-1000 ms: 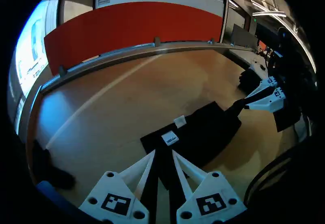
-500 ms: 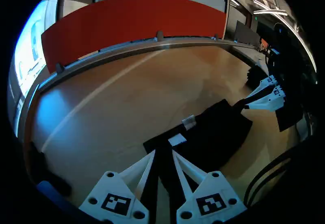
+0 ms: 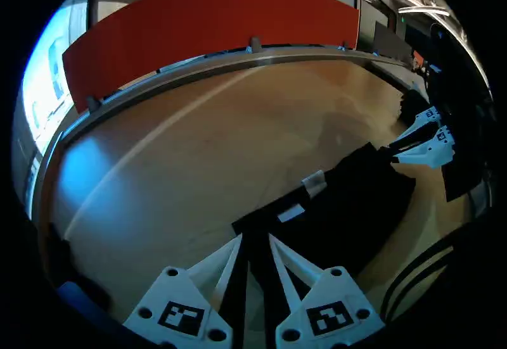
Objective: Fold towel
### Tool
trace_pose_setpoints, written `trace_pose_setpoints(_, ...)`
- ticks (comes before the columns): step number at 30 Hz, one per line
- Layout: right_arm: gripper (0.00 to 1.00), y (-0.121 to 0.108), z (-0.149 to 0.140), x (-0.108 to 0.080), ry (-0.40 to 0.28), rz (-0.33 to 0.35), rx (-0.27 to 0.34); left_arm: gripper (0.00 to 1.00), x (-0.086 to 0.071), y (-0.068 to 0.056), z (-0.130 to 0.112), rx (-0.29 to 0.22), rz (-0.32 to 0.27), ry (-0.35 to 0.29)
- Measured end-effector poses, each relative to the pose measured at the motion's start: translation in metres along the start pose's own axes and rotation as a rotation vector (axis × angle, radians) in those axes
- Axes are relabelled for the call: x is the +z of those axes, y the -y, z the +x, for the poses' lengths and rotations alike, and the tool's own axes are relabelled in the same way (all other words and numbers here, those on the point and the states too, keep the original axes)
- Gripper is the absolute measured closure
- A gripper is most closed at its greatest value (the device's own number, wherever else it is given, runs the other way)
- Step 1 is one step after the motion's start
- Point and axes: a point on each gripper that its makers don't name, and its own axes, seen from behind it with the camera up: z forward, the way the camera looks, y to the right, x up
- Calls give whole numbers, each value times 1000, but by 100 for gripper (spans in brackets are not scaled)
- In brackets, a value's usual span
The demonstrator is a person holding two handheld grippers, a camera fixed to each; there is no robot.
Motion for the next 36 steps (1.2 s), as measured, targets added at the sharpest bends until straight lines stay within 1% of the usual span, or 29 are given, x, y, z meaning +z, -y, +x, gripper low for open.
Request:
trace_pose_setpoints(2, 50, -4, 1, 1, -4, -20, 3, 83, 2, 3, 0, -2, 13, -3)
trace_pose_setpoints(4, 37, -8, 3, 1, -12, -35, 3, 75, 1, 6, 1, -6, 25, -8)
trace_pose_setpoints(6, 29, -11, 4, 0, -22, -46, 1, 71, 0, 10, 3, -9, 36, -15)
trace_pose_setpoints(8, 22, -12, 5, -2, -26, -48, -2, 58, -2, 13, 5, -12, 45, -17)
trace_pose_setpoints(9, 18, -13, 5, -3, -28, -49, -2, 53, -3, 15, 5, -13, 49, -17)
trace_pose_setpoints(10, 12, -14, 5, -4, -30, -51, -2, 49, -4, 16, 5, -14, 52, -17)
trace_pose_setpoints(12, 3, -16, 5, -5, -33, -56, -2, 37, -6, 19, 5, -16, 57, -16)
trace_pose_setpoints(13, 1, -17, 5, -6, -35, -60, -2, 37, -7, 20, 4, -17, 59, -18)
trace_pose_setpoints(14, 0, -18, 5, -7, -37, -63, -2, 37, -8, 21, 4, -19, 61, -19)
trace_pose_setpoints(18, 0, -19, 4, -12, -46, -66, -6, 26, -15, 23, 3, -28, 68, -26)
trace_pose_setpoints(20, 0, -18, 3, -15, -48, -63, -9, 23, -19, 22, 2, -34, 68, -28)
trace_pose_setpoints(27, 0, -13, -4, -26, -54, -58, -7, 23, -32, 20, -7, -61, 77, -33)
trace_pose_setpoints(36, 0, -5, -21, -47, -59, -58, -2, 22, -57, 14, -24, -94, 91, -36)
